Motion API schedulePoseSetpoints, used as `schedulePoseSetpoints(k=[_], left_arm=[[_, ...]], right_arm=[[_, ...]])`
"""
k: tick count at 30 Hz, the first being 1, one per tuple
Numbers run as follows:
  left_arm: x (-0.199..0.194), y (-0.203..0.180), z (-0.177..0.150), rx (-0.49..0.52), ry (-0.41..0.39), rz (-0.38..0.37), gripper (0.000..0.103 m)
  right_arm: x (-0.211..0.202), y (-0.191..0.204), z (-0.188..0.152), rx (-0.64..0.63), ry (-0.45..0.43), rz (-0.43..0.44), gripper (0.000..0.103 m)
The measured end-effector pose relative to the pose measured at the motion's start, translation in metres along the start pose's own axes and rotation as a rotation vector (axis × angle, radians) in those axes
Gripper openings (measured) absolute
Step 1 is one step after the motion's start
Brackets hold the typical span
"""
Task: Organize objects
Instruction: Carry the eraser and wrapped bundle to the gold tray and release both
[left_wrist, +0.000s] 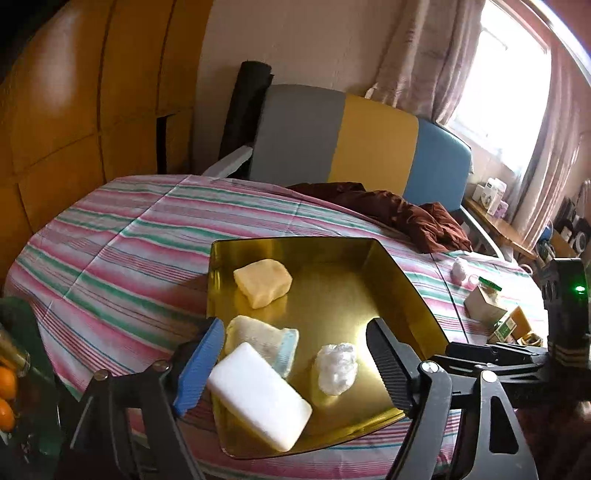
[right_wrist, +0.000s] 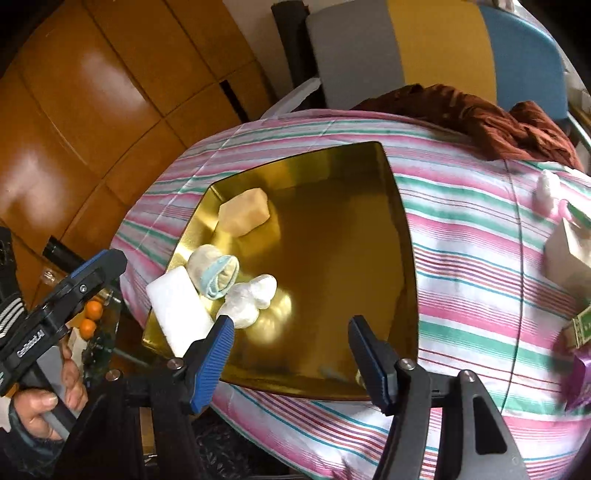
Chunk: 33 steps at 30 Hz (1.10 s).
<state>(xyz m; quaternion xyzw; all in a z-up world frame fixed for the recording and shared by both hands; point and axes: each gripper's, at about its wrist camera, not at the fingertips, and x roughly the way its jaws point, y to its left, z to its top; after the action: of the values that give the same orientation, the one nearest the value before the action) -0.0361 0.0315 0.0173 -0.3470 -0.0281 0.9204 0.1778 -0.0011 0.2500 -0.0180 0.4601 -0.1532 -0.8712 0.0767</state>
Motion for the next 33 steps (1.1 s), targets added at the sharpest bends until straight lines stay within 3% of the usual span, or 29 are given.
schedulePoseSetpoints(k=[10, 33], left_arm=[[-0.01, -0.027, -0.002, 0.101, -0.06, 0.128, 0.091], [-0.016, -0.063, -0.005, 0.26, -0.096, 0.161, 0.092]], right_arm=[[-0.014, 0.011, -0.006, -0.068, -0.121, -0.139, 0.065], [-0.029, -0.005, -0.012, -0.045, -0.173, -0.165, 0.066]])
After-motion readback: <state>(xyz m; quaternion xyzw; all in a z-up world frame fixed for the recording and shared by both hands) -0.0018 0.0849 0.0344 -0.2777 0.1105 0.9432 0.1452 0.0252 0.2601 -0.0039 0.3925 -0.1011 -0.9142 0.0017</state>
